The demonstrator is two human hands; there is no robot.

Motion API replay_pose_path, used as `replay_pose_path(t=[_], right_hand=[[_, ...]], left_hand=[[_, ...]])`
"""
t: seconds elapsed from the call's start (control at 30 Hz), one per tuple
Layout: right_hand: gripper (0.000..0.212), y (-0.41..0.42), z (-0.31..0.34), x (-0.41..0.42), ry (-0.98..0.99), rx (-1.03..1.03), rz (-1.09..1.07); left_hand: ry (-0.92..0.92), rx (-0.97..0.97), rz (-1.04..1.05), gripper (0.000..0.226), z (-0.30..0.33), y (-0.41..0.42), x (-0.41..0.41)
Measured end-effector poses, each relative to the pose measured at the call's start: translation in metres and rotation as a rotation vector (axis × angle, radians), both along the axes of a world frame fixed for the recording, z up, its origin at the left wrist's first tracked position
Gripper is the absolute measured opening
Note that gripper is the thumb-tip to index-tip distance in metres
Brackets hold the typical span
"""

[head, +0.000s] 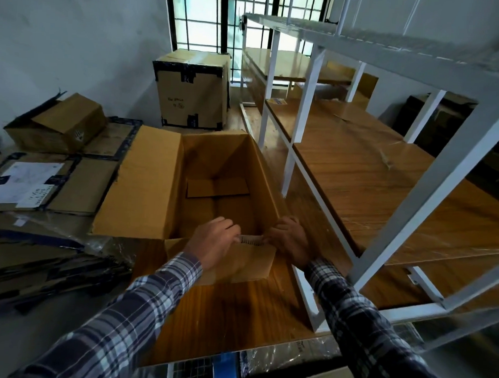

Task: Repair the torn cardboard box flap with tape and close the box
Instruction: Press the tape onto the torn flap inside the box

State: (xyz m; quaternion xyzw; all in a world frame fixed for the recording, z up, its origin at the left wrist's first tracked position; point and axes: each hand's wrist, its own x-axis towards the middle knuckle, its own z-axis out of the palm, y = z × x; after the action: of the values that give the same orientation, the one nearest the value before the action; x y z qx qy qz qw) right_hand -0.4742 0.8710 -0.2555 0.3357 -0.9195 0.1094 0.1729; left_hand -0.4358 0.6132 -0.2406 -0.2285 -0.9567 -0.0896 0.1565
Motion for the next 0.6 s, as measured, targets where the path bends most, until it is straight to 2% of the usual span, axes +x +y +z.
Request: replay_pose_path(t=[0.13, 0.23, 0.3, 0.4, 0.53, 0.6], right_hand=[[0.046, -0.006, 0.008, -0.001, -0.05, 0.006, -0.013], [0.031, -0.016, -0.001, -0.004, -0.007, 0.022, 0.008], [0.021, -0.019, -0.009, -0.005, -0.045, 0.014, -0.012], [0.018, -0.021, -0.007, -0.01, -0.015, -0.048, 0.027], [0.032, -0.012, -0.007, -0.018, 0.009, 0.025, 0.062], [0.036, -0.005, -0.012, -0.019, 0.005, -0.016, 0.081]], left_hand=[[-0.04, 0.052, -0.004, 0.005, 0.007, 0.01, -0.001], [-0.057, 0.051, 0.002, 0.005, 0.008, 0.023, -0.002], [-0.061, 0.052, 0.035, 0.006, 0.004, 0.028, -0.004], [-0.065, 0.046, 0.044, 0.005, 0.006, 0.031, -0.011], [-0.075, 0.03, -0.018, 0.01, 0.006, 0.02, -0.015], [-0.077, 0.037, -0.037, 0.013, 0.001, 0.01, -0.01]])
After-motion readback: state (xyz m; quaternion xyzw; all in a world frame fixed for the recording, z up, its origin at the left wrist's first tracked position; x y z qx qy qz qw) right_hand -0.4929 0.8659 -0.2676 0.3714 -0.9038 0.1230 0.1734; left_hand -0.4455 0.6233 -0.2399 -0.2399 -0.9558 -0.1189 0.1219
